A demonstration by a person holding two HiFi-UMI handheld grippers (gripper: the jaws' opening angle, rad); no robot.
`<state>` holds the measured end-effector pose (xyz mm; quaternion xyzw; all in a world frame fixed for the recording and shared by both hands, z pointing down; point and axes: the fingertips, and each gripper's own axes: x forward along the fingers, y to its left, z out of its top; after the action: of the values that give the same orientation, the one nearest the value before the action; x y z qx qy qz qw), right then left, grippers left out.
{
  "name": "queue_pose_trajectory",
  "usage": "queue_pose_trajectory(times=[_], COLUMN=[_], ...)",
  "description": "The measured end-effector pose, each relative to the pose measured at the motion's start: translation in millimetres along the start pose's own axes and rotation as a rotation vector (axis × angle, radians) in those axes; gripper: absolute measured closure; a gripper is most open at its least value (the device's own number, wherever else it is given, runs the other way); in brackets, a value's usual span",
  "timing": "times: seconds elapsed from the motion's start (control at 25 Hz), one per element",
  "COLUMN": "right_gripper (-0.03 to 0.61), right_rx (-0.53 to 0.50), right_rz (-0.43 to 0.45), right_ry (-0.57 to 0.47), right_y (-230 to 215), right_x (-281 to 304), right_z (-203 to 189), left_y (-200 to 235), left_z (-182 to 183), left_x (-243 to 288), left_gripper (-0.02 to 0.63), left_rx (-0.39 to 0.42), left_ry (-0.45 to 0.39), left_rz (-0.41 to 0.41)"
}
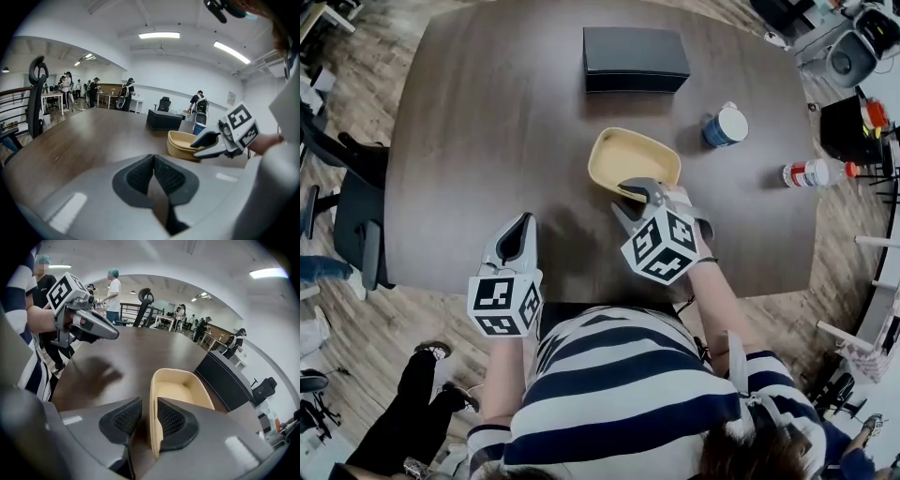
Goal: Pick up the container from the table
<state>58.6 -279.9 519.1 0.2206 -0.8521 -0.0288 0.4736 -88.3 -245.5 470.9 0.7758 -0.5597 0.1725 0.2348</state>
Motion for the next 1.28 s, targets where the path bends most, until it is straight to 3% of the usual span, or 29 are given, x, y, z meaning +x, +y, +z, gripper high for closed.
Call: queue_pose_trajectory(times=[0.4,1.28], right_gripper=[0.545,0.551], right_rx=[-0.066,-0.013], right_rz=[-0.033,-0.135], right_ry=[0.067,0.025], right_y=[-2.6,10.1], right_x=[8.8,-38.8], right_z=[-6.0,5.0], left_y=[8.0,-2.1], left_z=[-3.5,12.5], left_x=[-1.0,-19.0], left_gripper=[0.614,0.614], left_rx=[-0.005,0.04], left_ry=[0.003,-0.042], left_rz=[0.01,-0.054])
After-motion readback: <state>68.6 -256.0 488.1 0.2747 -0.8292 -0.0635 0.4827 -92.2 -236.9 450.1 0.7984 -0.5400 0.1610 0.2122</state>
